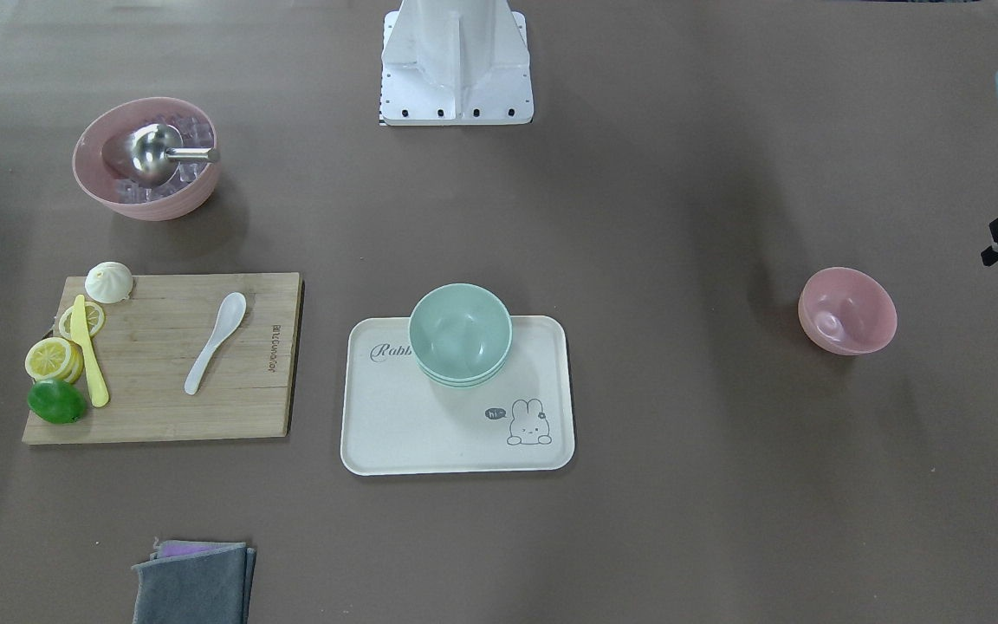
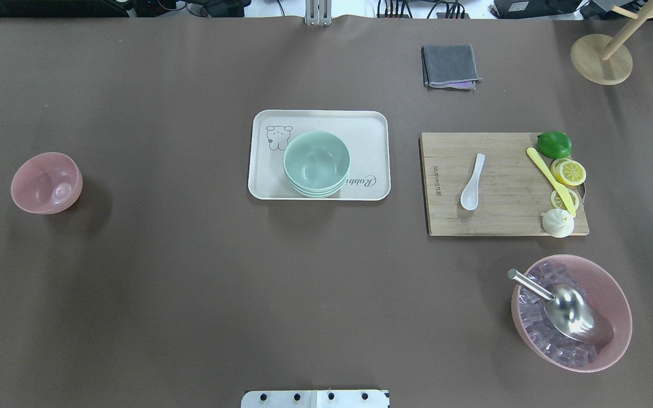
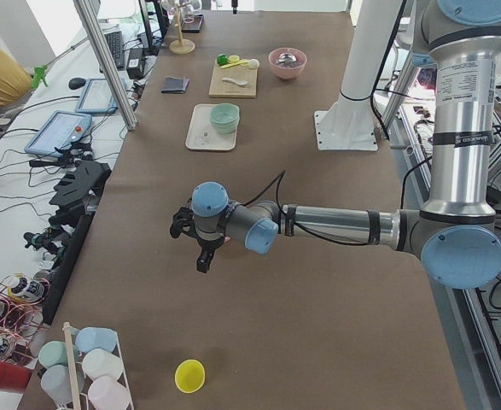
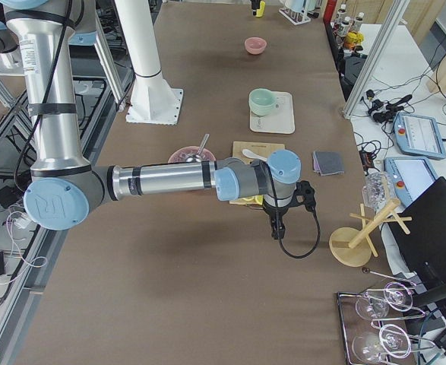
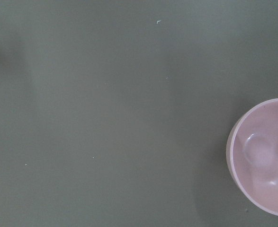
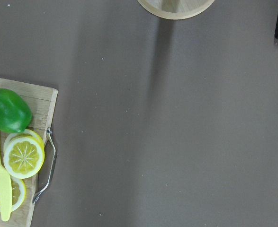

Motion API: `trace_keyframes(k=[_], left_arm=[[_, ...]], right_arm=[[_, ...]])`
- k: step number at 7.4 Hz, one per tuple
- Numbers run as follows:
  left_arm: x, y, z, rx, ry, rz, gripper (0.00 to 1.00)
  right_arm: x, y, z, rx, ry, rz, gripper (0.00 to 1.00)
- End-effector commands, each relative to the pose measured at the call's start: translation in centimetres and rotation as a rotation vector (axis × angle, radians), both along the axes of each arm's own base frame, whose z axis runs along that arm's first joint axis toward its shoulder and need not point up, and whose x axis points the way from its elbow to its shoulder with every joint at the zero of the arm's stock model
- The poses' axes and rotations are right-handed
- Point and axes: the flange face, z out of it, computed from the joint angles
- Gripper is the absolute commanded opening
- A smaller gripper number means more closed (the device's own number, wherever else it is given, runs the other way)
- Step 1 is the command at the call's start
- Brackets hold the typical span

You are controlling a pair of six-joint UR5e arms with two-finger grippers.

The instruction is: Stack pink bowl on green and place spoon

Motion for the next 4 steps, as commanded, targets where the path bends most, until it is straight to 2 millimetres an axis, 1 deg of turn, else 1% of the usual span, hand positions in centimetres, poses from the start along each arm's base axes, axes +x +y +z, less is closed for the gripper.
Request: trace_keyframes(k=[1, 2, 3, 4], left_arm=[[0.1, 0.0, -0.1, 0.028, 0.007, 0.007, 0.98], [0.5, -0.5, -1.9, 0.096, 0.044, 0.016, 0.98], [4.1, 0.0, -1.9, 0.098, 0.065, 0.092, 0.98], [6.6, 0.3, -2.1, 0.025, 0.073, 0.074, 0.98]], right_arm=[[-0.8, -0.1, -0.3, 0.003, -0.008, -0.014, 1.0], [-1.1, -0.2, -0.4, 0.003, -0.009, -0.018, 1.0], [-1.7, -0.3, -0.6, 0.006, -0.009, -0.028, 1.0], [-1.9, -0.4, -0.6, 0.008, -0.009, -0.033, 1.0]])
